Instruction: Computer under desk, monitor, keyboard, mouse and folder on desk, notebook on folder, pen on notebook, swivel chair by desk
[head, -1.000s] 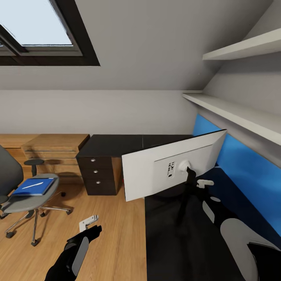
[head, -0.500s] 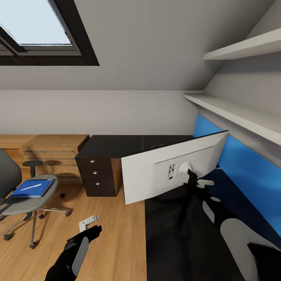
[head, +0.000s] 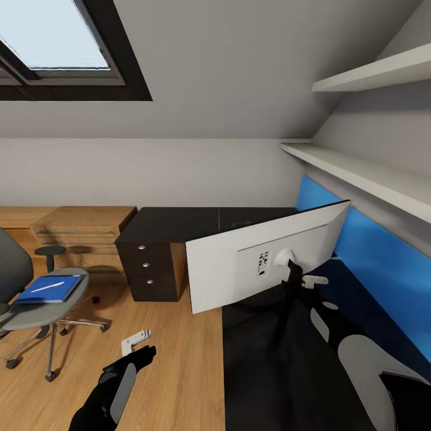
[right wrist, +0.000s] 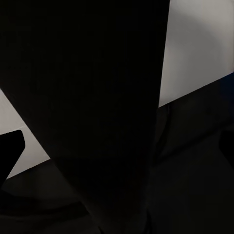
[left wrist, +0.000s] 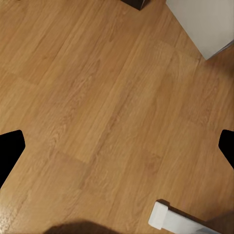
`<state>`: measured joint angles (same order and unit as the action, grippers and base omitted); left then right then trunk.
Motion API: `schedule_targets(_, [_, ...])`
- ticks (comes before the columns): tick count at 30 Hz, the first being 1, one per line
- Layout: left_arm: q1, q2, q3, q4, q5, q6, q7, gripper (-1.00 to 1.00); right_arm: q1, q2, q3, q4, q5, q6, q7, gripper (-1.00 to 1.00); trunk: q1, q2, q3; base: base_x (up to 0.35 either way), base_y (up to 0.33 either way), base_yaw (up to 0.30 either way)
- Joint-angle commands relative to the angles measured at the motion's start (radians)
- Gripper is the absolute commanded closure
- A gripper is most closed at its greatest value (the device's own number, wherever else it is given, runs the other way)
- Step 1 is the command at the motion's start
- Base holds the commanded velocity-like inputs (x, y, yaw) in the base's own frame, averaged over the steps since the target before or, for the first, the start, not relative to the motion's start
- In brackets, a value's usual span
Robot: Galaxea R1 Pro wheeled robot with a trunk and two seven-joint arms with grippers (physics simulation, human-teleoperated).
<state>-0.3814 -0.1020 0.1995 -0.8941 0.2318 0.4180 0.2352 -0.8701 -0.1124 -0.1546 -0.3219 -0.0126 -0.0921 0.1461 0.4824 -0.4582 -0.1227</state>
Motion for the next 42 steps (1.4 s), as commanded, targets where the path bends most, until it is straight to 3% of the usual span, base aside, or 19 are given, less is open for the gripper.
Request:
schedule_targets(1, [-0.001,-0.001,0.001,-0.002,0.011,0.004,0.006,-1.0,-0.001,0.0,-0.008,0.001,-0.001,-0.003,0.009,-1.0,0.001,-0.002,-0.002,0.0,0.0,0.0])
schedule_targets(2, [-0.001,-0.001,0.001,-0.002,0.011,0.004,0.006,-1.0,-0.001,0.0,-0.007,0.001,0.0,-0.003,0.009,1.0,0.001,-0.002,-0.002,0.0,0.0,0.0])
schedule_targets(8, [-0.001,-0.001,0.001,-0.002,0.011,0.004,0.006,-1.0,0.0,0.0,-0.007,0.001,0.017,-0.003,0.009,1.0,0.001,-0.002,-0.002,0.0,0.0,0.0])
schedule_targets(27, [-0.001,-0.001,0.001,-0.002,0.011,0.004,0.006,-1.0,0.0,0.0,-0.008,0.001,0.019,-0.003,0.009,1.0,0.001,-0.002,-0.002,0.0,0.0,0.0])
schedule_targets(42, [-0.001,-0.001,0.001,-0.002,0.009,0.002,0.006,-1.0,0.0,-0.001,-0.008,0.001,0.019,-0.003,0.009,1.0,0.001,-0.002,-0.002,-0.24,-0.243,0.0])
